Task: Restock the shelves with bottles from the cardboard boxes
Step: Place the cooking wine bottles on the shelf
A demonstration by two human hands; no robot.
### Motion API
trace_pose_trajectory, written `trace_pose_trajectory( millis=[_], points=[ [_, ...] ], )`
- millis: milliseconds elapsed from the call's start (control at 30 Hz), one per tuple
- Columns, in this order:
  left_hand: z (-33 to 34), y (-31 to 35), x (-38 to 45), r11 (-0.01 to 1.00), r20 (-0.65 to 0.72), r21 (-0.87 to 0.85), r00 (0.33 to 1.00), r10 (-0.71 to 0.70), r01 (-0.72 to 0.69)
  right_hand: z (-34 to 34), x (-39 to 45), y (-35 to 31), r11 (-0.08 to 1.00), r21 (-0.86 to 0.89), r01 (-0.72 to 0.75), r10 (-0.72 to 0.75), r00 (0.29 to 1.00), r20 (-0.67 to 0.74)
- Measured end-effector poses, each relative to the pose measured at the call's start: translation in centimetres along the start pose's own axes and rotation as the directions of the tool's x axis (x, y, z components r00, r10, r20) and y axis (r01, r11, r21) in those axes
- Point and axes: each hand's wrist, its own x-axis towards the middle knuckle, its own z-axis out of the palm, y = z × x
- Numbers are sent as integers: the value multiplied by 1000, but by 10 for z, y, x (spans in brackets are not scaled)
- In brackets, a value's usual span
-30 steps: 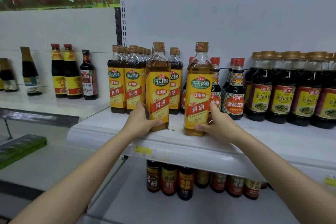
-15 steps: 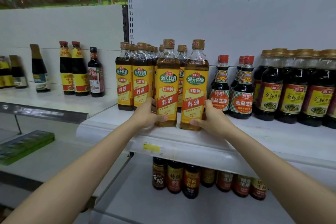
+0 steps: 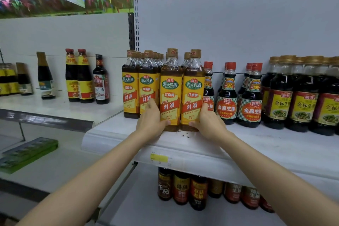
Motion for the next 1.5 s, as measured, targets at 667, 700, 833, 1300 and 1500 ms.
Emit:
trace_pose_trajectory(
  millis=[667,700,833,1300,1500],
  points=[
    [12,2,33,947,-27,314,996,86,-73,12,34,-18,985,-171,-35,10,990,-143],
    [11,2,34,939,-25,336,996,86,-72,13,36,-18,984,-173,-36,12,990,-140],
    [10,4,35,903,-15,422,996,92,-77,15,43,-17,984,-173,-45,24,992,-121],
    [15,6,49,867,-23,496,998,66,-46,18,45,-25,972,-220,-83,51,988,-148],
    [7,0,41,902,30,428,998,56,-64,14,34,-36,969,-210,-131,96,981,-169]
  ],
)
